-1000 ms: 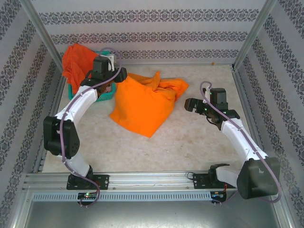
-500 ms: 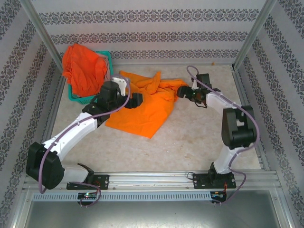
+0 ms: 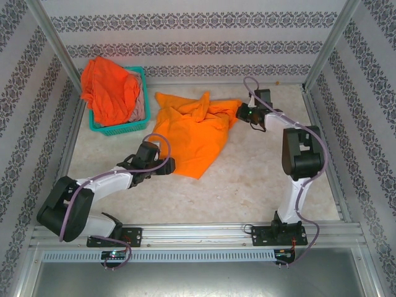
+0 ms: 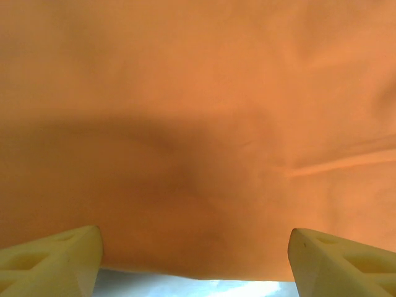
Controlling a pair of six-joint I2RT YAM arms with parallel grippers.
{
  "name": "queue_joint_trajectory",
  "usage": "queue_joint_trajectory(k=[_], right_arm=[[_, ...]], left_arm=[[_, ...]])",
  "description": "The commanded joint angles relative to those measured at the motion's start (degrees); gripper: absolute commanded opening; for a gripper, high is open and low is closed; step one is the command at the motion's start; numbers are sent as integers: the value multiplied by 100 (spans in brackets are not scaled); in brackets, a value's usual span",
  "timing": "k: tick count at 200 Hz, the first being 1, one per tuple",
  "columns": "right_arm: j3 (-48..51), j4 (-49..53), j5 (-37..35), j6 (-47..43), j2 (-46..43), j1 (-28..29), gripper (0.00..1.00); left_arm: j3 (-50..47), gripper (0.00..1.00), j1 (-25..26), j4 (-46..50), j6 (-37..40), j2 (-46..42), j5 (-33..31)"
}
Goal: Fold and stack the shorts
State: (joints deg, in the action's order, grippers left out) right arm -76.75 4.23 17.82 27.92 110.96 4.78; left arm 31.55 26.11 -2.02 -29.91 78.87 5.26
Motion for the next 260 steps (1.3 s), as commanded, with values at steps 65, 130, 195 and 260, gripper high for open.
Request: queue_joint_trajectory(k=[65, 130, 195, 260], right_arm=[[-1974, 4075, -1145, -1278, -2205, -185, 0], [-3098, 4854, -1865, -1575, -532, -865, 68], [-870, 3479, -972, -1040, -1966, -487, 82], [904, 2737, -666, -690, -3546, -142, 85]], left_arm=[[286, 79, -270, -694, -330, 543, -192], [603, 79, -272, -301, -473, 203, 24], [946, 75, -332, 5, -678, 540, -131], [1257, 66, -328, 21, -1042, 1469, 267]])
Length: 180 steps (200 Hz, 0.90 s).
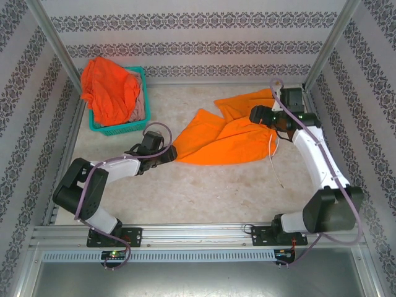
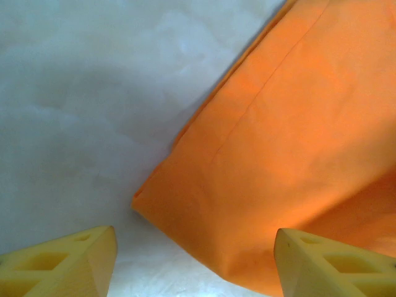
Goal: Fold and stack the shorts
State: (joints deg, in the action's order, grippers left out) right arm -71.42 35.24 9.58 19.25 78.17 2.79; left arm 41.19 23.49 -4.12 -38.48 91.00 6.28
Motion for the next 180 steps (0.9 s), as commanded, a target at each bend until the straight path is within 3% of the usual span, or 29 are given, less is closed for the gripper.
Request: queue_joint_trajectory(k=[1, 36, 65, 86, 113, 147, 180], right_arm=[[377, -363, 158, 177, -276, 56, 85], [698, -295, 143, 87, -528, 80, 86], [976, -334, 176, -54, -669, 112, 86], [1124, -324, 105, -171, -761, 126, 86], [1373, -406, -38, -205, -847, 142, 87], [1665, -514, -60, 151, -707, -4, 86], [2151, -880, -69, 672, -447, -436, 77]], left_arm=[[302, 66, -69, 242, -186, 262, 163], [458, 61, -72, 323, -86, 531, -126], [587, 47, -64, 21, -177, 813, -22], [774, 30, -67, -35, -217, 1056, 182], [895, 0, -72, -41, -117, 787, 60], [1040, 0, -81, 563, 307, -430, -585], [941, 0, -107, 1005, 473, -1365, -797]])
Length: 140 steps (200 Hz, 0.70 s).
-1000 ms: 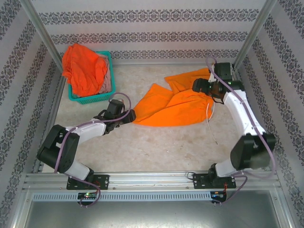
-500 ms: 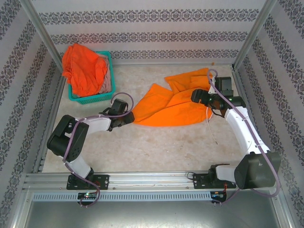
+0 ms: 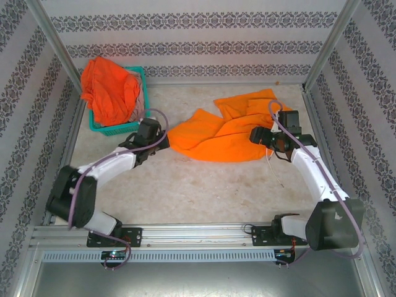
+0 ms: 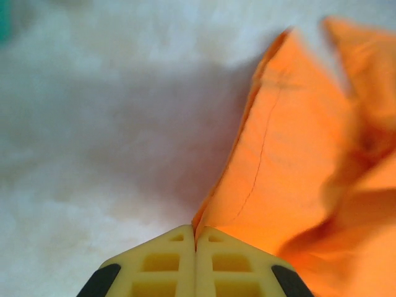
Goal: Fold and stack the shorts
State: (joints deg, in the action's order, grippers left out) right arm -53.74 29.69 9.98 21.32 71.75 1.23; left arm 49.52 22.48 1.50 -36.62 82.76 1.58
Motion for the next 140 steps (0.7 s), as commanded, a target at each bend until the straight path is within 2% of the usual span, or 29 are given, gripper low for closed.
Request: queue_joint_trajectory(k=[1, 33, 78, 105, 140], right_arm=[[399, -337, -118, 476, 206, -286, 77], [606, -694, -155, 511, 812, -352, 75], [689, -1369, 495, 614, 1578, -352, 62], [680, -1479, 529, 628, 1782, -356, 52], [696, -1613, 843, 799, 2090, -343, 45]], left_arm=[[105, 0, -2, 446, 287, -559, -326], [-100, 0, -4, 295, 229, -605, -236], [-212, 0, -6, 106, 159, -368, -32], [-304, 0, -5, -3, 152, -353, -16], [-365, 0, -4, -61, 158, -298, -20]])
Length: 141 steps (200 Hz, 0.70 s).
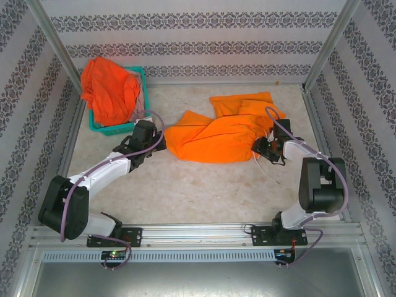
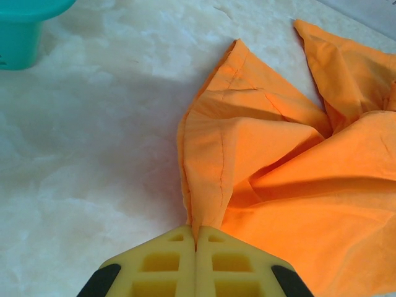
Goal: Fold and stack the shorts
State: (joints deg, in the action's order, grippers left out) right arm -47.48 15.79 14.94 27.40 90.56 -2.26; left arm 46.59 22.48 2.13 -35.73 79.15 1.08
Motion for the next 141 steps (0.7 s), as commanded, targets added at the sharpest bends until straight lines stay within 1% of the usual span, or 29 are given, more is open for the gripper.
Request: queue_joint_trajectory(k=[1, 11, 29, 33, 55, 75, 86, 101, 126, 141], right_arm=[[76, -224, 358, 202, 217, 6, 45], [97, -265, 408, 260, 274, 20, 42], [138, -312, 404, 300, 352, 50, 42], [150, -338, 404, 320, 364, 50, 40], [137, -420, 401, 404, 452, 51, 26], [51, -361, 283, 492, 392, 31, 5], [-32, -305, 259, 495, 242, 8, 0], [-214, -55, 184, 458, -77, -23, 0], [-677, 586, -28, 287, -950, -68, 0], [-1116, 968, -58, 187, -1440, -65, 0]], left_arm=[[-76, 0, -1, -129, 71, 64, 36], [-83, 0, -4, -163, 73, 102, 50], [-109, 0, -7, -210, 33, 177, 97], [-121, 0, -6, -226, 24, 186, 103], [-146, 0, -9, -325, -1, 293, 147], [-76, 0, -15, -279, 56, 268, 117], [-14, 0, -40, -226, 125, 156, 34], [147, 0, -141, -46, 252, -78, -45], [640, 0, -426, 514, 512, -603, -54], [1037, 0, -595, 906, 685, -939, -65]])
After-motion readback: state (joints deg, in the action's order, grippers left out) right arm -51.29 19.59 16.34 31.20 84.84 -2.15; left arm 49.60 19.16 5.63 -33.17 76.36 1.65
